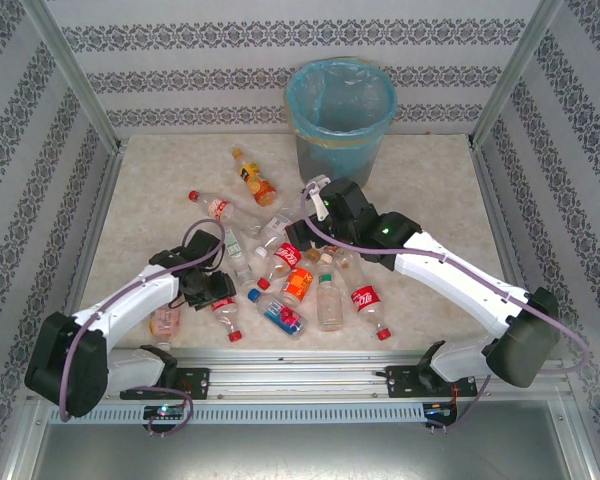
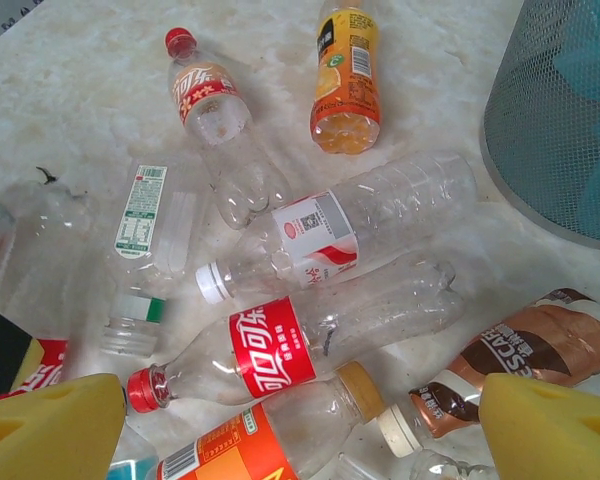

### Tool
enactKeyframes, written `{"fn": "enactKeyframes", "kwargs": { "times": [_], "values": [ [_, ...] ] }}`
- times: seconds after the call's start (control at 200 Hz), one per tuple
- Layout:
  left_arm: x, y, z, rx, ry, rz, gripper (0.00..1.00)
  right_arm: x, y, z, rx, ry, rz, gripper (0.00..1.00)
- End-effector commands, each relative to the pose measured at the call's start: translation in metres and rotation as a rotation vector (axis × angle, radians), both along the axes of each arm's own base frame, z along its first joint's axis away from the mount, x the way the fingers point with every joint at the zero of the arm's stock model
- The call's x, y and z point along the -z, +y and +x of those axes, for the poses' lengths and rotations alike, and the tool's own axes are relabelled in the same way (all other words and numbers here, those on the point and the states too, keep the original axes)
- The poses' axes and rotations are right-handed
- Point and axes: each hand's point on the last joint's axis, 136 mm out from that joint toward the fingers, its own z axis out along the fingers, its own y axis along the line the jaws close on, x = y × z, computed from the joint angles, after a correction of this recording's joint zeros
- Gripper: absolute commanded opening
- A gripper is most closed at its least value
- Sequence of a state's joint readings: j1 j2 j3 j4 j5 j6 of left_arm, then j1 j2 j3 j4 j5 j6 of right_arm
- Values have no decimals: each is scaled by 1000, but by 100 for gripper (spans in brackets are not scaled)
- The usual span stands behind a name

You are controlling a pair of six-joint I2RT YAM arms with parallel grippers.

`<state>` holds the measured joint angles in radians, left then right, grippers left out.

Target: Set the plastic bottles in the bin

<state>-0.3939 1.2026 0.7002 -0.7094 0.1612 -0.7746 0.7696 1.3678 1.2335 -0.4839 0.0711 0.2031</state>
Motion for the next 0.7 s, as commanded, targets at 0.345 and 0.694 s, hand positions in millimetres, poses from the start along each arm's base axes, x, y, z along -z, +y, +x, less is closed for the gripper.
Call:
{"fn": "enactKeyframes", "kwargs": {
  "times": [0.345, 0.694],
  "values": [
    [-217, -15, 65, 347, -786, 47, 43, -132, 44, -4, -182, -163, 277, 85],
    [-340, -52, 99, 386, -1208, -110, 43, -177, 80, -9, -320, -165, 440, 83]
  ]
}}
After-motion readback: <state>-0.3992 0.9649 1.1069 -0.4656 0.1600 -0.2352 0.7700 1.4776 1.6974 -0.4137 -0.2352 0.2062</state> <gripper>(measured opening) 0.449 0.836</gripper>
